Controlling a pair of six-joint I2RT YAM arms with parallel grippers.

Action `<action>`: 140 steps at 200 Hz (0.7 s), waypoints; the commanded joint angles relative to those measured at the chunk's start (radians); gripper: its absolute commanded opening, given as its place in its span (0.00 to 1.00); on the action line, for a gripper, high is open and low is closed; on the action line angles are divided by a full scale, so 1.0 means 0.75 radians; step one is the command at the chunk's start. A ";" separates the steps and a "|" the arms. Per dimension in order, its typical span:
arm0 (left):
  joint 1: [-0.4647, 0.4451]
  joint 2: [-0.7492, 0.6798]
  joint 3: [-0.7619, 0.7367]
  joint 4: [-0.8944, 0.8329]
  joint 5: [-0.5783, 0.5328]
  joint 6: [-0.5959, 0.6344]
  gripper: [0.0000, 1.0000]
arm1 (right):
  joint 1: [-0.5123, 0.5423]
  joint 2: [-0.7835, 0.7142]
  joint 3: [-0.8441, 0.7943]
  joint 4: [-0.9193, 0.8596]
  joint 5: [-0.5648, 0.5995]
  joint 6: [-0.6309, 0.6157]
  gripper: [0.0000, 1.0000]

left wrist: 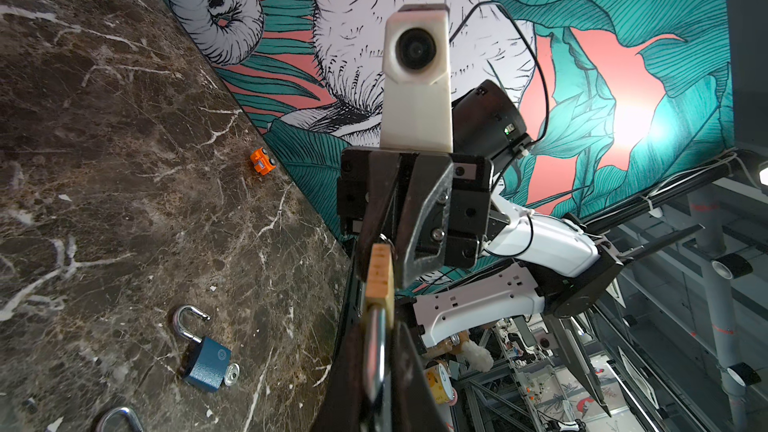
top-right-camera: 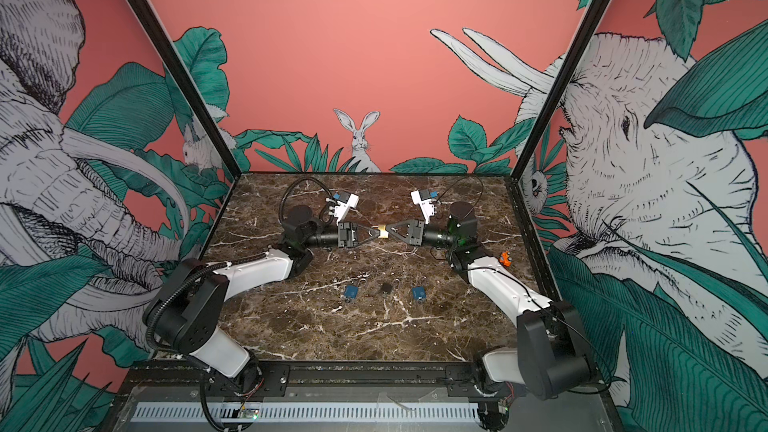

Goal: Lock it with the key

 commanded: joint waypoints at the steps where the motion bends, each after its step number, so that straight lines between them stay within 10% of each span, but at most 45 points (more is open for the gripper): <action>1: -0.019 0.001 0.046 0.022 -0.015 0.001 0.00 | 0.063 0.007 0.007 0.080 -0.069 0.006 0.05; 140: -0.019 -0.019 0.032 0.018 -0.035 0.001 0.17 | 0.059 0.027 -0.013 0.071 -0.013 0.013 0.00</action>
